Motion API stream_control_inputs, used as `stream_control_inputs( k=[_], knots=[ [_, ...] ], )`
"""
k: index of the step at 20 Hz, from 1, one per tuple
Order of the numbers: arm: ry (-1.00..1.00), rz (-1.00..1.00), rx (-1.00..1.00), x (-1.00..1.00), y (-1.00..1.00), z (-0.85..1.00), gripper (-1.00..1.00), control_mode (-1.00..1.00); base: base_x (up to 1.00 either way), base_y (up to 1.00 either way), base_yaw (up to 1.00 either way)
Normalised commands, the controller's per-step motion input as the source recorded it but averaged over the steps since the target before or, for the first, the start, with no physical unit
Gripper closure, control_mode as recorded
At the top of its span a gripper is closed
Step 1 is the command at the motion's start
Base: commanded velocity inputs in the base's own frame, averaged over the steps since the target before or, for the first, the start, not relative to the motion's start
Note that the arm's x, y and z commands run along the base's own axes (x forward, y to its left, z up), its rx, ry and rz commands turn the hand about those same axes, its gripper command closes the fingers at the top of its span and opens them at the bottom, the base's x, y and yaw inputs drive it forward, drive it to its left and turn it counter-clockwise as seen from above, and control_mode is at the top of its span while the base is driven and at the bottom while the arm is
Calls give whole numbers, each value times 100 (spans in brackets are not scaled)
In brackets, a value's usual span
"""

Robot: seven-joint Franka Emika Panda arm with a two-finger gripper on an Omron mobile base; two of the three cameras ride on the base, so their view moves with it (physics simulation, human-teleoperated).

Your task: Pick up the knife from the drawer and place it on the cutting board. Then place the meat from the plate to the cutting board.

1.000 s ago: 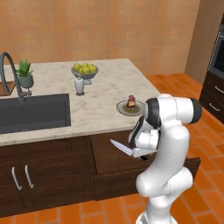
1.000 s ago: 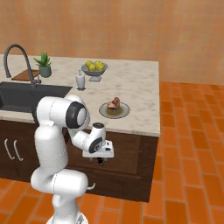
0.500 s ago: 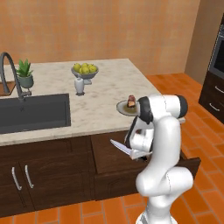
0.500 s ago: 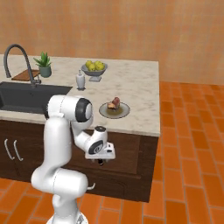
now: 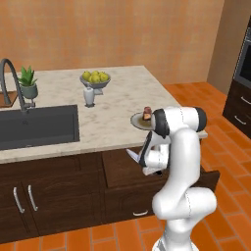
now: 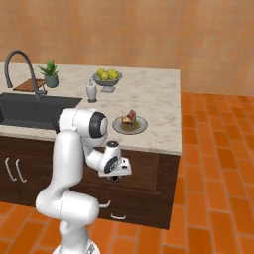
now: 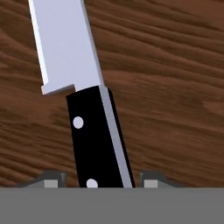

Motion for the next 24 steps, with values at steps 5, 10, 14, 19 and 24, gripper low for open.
stream_control_inputs(
  k=[5,10,14,19,24],
  knots=[
    [0,5,0,-5,0,-7,100,-100,0,0,0],
    [0,9,0,-17,0,-4,100,-100,0,0,0],
    [0,17,0,-44,0,-9,100,-100,0,0,0],
    [0,25,0,-54,0,-11,100,-100,0,0,0],
    [-2,28,0,-63,-4,24,100,-100,0,0,0]
  ],
)
